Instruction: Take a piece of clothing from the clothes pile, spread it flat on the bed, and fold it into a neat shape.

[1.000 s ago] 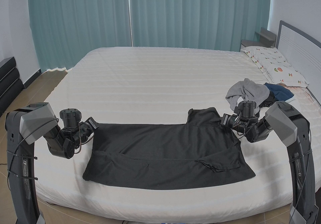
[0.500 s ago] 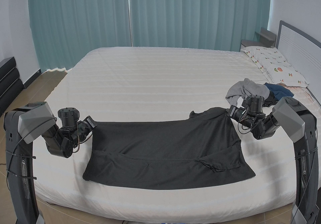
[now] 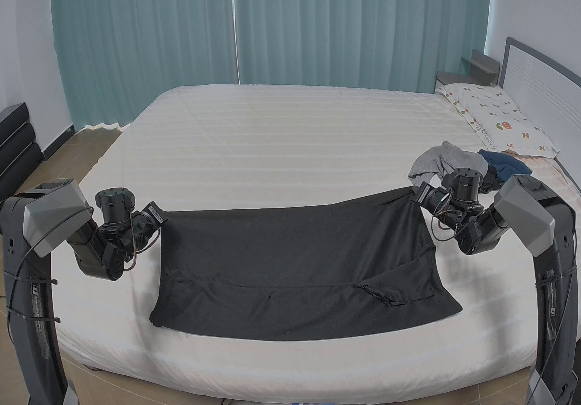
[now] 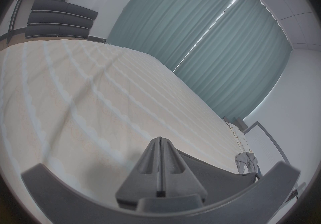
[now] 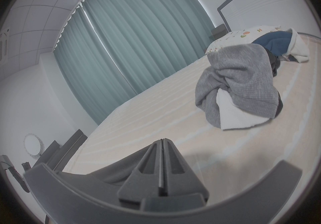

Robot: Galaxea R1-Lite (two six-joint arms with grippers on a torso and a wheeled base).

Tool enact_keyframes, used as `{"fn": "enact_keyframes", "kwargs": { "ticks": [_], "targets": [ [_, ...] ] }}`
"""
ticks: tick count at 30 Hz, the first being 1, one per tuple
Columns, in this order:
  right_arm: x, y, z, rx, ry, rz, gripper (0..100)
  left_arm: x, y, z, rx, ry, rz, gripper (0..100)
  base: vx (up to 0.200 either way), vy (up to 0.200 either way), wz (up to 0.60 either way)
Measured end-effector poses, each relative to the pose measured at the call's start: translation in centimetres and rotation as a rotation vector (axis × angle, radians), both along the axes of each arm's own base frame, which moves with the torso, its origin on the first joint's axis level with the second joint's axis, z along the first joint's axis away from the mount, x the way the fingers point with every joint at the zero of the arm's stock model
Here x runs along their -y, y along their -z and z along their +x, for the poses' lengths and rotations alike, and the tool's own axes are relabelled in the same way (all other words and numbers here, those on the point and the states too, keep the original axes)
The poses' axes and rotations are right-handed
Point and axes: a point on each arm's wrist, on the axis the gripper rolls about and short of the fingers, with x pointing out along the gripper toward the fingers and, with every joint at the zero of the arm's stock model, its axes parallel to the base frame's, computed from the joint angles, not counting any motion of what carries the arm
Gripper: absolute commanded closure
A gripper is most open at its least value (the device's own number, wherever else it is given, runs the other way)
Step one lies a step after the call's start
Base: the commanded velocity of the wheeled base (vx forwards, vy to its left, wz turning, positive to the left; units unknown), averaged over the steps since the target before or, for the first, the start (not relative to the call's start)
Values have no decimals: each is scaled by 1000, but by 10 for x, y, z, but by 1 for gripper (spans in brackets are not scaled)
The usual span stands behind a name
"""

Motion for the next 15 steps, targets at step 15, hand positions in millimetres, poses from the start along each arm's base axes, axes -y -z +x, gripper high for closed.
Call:
{"fn": "enact_keyframes", "kwargs": {
  "ticks": [15],
  "targets": [
    [1, 11, -8, -42, -16, 8, 100, -2, -1, -3, -4, -2, 2, 100, 0, 0, 0]
  ]
}}
